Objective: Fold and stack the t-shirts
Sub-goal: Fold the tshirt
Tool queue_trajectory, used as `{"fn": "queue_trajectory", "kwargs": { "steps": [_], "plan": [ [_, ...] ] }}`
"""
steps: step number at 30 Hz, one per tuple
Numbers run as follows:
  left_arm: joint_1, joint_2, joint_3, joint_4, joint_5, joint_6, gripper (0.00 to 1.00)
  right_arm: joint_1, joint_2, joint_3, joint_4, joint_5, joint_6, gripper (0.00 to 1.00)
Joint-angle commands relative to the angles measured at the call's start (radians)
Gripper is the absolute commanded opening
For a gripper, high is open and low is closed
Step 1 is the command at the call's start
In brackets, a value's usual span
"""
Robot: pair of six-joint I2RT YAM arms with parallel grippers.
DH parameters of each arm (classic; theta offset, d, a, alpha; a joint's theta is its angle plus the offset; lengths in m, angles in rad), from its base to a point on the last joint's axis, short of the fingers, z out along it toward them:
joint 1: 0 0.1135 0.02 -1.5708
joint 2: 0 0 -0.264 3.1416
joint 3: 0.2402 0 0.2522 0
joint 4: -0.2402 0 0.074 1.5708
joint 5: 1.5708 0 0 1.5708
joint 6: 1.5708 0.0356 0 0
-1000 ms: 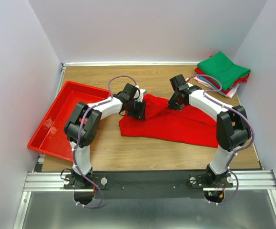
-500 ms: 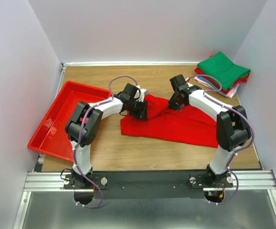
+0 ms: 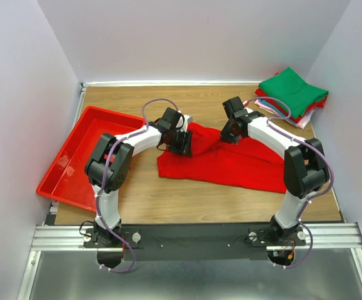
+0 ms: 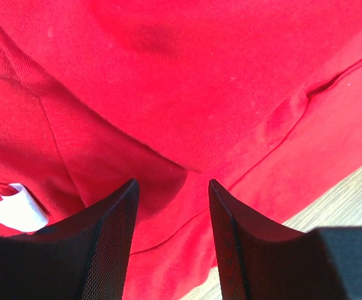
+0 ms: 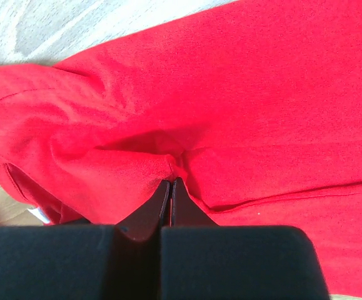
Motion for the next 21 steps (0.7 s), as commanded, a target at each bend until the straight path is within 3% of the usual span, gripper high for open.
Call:
{"fn": "queue_trajectory", "kwargs": {
  "steps": [1,21],
  "plan": [
    [-0.004,-0.034,0.032,-0.011,-0.011,-0.016,0.57,-0.003,0.019,0.025,-0.018,-0.006,-0.006,0.01],
    [-0.004,0.029,0.049,0.075,0.075,-0.047,0.56,-0.001,0.026,0.021,-0.018,-0.017,-0.007,0.01]
  ]
}}
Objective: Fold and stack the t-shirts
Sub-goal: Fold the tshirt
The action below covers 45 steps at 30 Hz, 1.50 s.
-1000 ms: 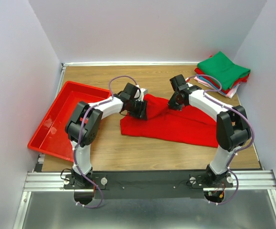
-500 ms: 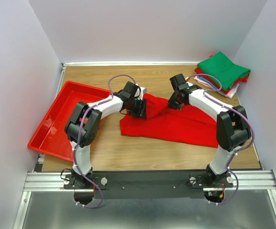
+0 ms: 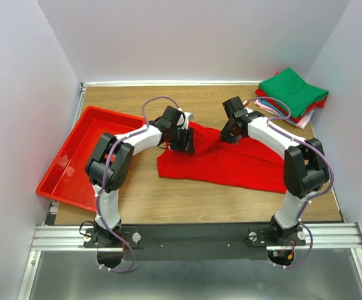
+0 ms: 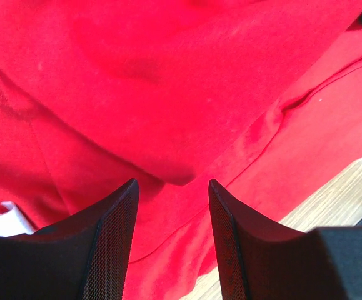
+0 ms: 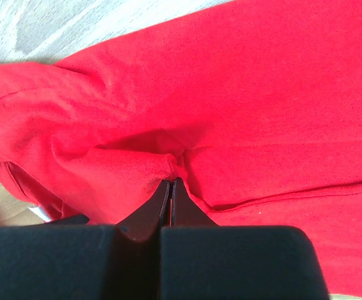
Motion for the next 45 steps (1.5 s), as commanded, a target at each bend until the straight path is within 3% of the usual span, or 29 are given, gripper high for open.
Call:
{"fn": "queue_trajectory", "kwargs": {
  "steps": [1,13,19,23,30,45],
  "plan": [
    [-0.004,0.032,0.035,0.037,0.048,-0.013,0.57,-0.001,0.027,0.021,-0.018,-0.014,-0.007,0.01],
    [-0.004,0.078,0.051,0.042,0.060,-0.016,0.50,-0.001,0.037,0.031,-0.020,-0.020,-0.012,0.01],
    [-0.002,0.088,0.065,0.047,0.072,-0.017,0.15,-0.001,0.032,0.043,-0.018,-0.053,-0.018,0.01],
    [0.008,0.060,0.065,0.021,0.094,-0.022,0.00,-0.001,0.015,0.038,-0.021,-0.109,-0.036,0.01],
    [0.062,0.008,0.065,-0.064,0.130,-0.013,0.00,0.005,-0.019,-0.020,-0.032,-0.220,-0.042,0.01],
    [0.099,-0.070,0.043,-0.199,0.261,0.050,0.00,0.057,-0.106,-0.075,-0.108,-0.264,-0.042,0.01]
  ]
}}
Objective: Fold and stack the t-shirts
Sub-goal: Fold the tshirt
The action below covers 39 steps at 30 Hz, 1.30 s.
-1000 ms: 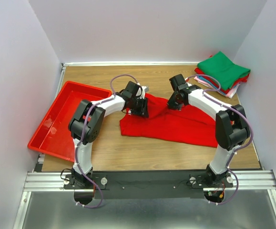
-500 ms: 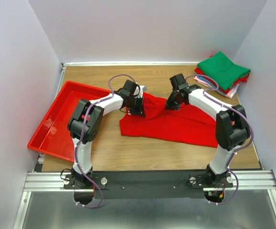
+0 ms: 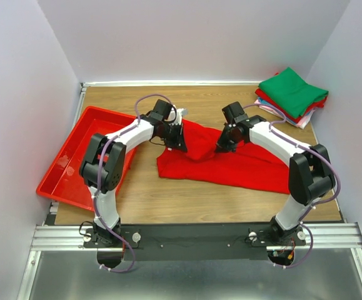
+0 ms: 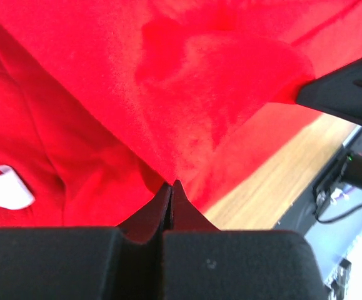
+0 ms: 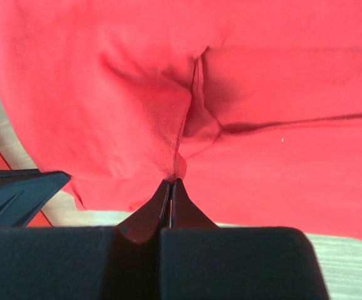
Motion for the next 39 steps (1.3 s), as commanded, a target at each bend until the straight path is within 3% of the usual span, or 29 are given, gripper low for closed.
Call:
{"fn": "queue_trajectory", "kwargs": {
  "steps": [1,19,31,35,39],
  "plan": [
    [0.016,-0.042,-0.007,-0.072,0.082,0.042,0.00,0.026,-0.026,-0.004,-0.055,-0.031,-0.009,0.01],
    [0.087,-0.102,-0.066,-0.147,0.202,0.053,0.00,0.038,-0.079,-0.060,-0.104,-0.056,-0.012,0.01],
    [0.087,-0.050,-0.097,-0.118,0.139,0.067,0.01,0.046,-0.019,-0.066,-0.104,-0.042,-0.024,0.01],
    [0.087,-0.010,-0.043,-0.121,0.090,0.071,0.14,0.046,0.018,-0.042,-0.105,-0.010,-0.021,0.01],
    [0.087,0.007,0.018,-0.132,-0.037,0.077,0.34,0.047,0.038,-0.027,-0.105,0.016,-0.015,0.26]
  ]
}}
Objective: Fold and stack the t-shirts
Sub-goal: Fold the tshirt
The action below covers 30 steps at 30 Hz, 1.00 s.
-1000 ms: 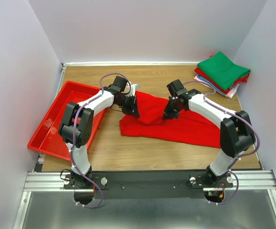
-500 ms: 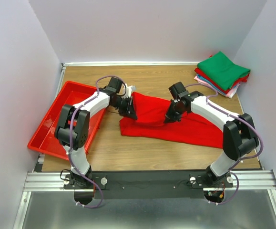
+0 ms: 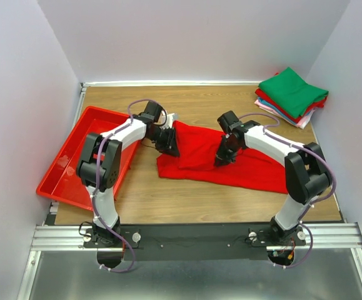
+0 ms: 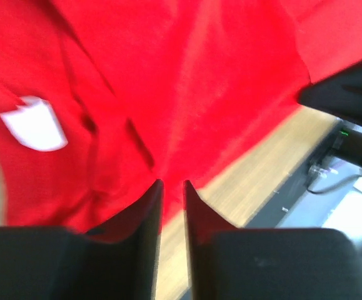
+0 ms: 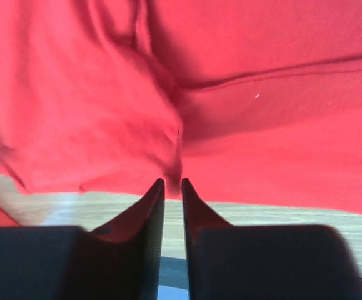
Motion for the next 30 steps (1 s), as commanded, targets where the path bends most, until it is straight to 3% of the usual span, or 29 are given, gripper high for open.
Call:
{"fn": "queue_trajectory", "kwargs": {
  "steps": [1,4,12,21,30],
  "plan": [
    [0.003,0.019,0.070,-0.009,-0.148,0.018,0.36,0.005,0.020,0.033,-0.018,0.064,0.005,0.28],
    [0.004,0.027,0.107,-0.019,-0.208,0.018,0.45,0.003,0.009,0.034,-0.020,0.107,0.012,0.40],
    [-0.007,-0.044,0.156,-0.061,-0.244,-0.003,0.47,-0.004,-0.073,0.028,-0.041,0.210,-0.009,0.53],
    [-0.053,-0.042,0.113,-0.016,-0.196,-0.052,0.47,-0.158,-0.136,-0.032,-0.031,0.319,-0.107,0.53],
    [-0.123,0.094,0.144,0.036,-0.194,-0.086,0.47,-0.389,-0.182,-0.115,0.116,0.364,-0.241,0.51]
  ]
}}
